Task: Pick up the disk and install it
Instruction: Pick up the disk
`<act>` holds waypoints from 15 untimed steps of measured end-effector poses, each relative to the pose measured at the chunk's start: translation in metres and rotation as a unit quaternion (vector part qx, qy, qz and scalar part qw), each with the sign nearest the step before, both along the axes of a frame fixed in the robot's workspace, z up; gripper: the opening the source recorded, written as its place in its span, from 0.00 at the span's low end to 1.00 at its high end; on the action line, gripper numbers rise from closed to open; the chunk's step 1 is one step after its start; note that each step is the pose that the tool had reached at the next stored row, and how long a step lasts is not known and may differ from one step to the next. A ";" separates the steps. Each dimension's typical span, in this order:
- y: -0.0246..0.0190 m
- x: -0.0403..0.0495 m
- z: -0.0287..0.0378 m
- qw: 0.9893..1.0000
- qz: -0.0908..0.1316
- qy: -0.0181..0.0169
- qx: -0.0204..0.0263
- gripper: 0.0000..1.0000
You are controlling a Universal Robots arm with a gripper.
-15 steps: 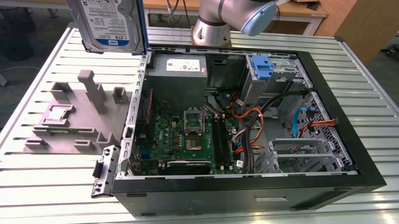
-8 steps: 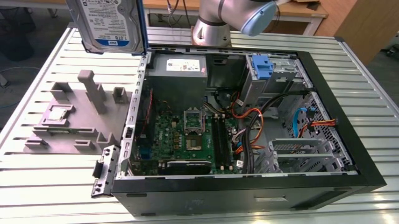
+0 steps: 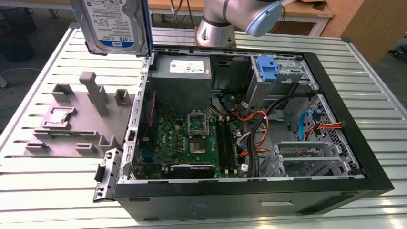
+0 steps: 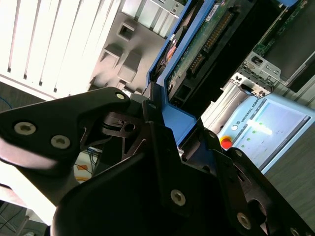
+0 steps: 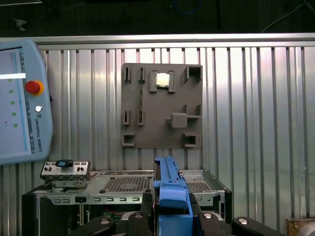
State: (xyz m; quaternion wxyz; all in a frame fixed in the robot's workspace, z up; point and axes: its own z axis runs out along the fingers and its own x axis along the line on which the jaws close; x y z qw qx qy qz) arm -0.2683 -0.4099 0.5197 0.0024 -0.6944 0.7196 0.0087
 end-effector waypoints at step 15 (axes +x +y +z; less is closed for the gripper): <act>-0.0010 0.0076 -0.0002 1.000 0.000 0.000 0.000 0.36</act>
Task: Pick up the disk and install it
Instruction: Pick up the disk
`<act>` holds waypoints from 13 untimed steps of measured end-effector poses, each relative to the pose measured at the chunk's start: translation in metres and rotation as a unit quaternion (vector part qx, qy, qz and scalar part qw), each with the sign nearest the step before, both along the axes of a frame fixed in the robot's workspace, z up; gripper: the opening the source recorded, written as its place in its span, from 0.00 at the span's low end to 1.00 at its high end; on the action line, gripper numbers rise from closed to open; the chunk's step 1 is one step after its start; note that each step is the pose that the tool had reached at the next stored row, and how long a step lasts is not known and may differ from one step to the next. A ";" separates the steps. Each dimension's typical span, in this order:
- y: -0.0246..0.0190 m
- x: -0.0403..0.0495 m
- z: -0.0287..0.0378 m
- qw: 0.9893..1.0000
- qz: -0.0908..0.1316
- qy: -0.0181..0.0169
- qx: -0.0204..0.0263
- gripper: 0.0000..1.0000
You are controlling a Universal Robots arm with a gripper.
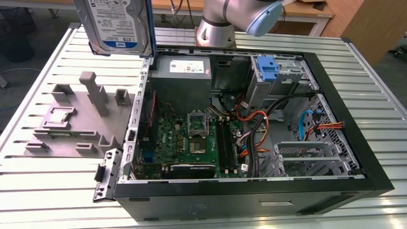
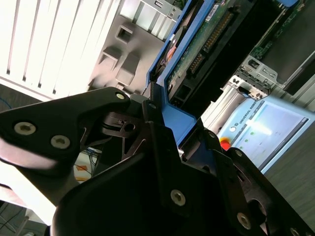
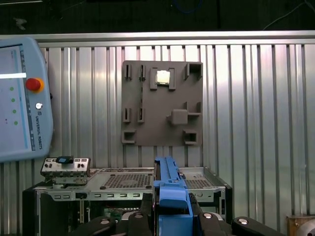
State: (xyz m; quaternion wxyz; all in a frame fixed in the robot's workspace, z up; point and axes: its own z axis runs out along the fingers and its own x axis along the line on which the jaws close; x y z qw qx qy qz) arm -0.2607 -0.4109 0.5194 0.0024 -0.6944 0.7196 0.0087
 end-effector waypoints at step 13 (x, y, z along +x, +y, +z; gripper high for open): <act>-0.0156 0.0072 -0.0010 1.000 0.000 0.000 0.000 0.36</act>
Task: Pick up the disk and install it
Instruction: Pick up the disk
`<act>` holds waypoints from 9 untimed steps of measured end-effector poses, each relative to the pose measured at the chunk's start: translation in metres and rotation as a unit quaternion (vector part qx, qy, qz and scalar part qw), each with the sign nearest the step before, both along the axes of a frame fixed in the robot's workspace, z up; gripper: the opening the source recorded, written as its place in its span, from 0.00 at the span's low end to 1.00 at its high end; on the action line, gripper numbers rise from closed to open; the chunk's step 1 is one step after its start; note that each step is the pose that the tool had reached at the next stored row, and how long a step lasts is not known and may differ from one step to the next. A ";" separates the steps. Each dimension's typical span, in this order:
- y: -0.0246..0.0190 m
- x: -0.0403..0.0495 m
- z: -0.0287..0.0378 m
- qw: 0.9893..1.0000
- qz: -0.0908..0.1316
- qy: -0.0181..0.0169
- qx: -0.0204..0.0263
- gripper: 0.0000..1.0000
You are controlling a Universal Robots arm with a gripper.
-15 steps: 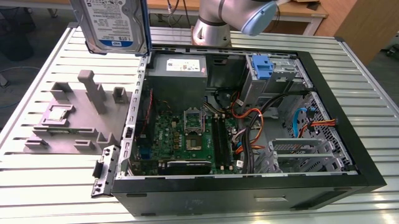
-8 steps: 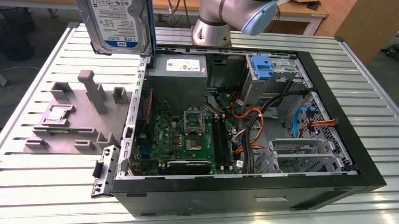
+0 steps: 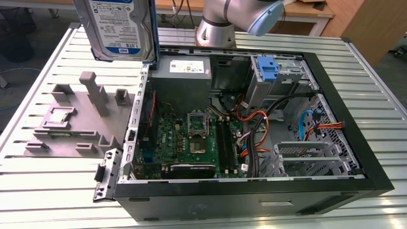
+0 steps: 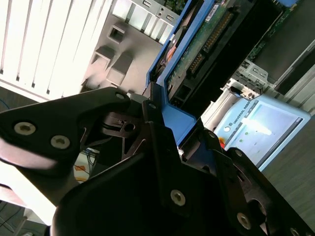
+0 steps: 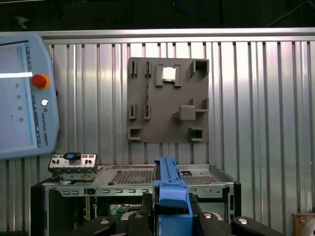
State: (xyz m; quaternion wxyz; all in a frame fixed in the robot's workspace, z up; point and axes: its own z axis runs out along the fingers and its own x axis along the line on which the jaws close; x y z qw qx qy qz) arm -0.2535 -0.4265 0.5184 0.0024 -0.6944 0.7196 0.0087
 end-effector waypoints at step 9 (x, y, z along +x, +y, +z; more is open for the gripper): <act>-0.0021 0.0180 -0.0007 1.000 0.000 0.000 0.000 0.36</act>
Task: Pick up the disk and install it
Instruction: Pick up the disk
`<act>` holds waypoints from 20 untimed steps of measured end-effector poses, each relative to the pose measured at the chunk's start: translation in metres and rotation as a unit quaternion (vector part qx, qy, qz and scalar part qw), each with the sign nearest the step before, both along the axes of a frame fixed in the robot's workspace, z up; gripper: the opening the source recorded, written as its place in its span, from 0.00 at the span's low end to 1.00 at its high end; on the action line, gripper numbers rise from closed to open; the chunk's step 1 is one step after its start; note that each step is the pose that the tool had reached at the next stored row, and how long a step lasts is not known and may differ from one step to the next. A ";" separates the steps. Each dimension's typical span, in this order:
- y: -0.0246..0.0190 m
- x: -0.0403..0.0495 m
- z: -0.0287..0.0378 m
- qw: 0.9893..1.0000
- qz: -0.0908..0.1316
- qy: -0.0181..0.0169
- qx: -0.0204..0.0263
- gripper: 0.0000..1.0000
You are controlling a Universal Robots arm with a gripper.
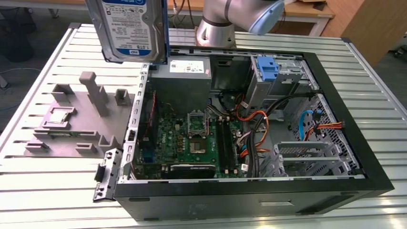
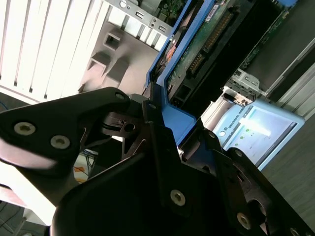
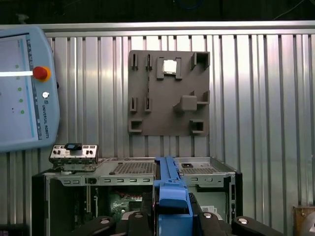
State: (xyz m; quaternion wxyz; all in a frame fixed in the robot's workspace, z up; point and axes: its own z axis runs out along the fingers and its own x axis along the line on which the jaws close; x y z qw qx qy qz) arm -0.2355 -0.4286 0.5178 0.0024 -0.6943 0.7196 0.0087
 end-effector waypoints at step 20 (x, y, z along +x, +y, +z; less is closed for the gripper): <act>-0.0001 0.0493 -0.0030 1.000 0.000 0.000 0.000 0.36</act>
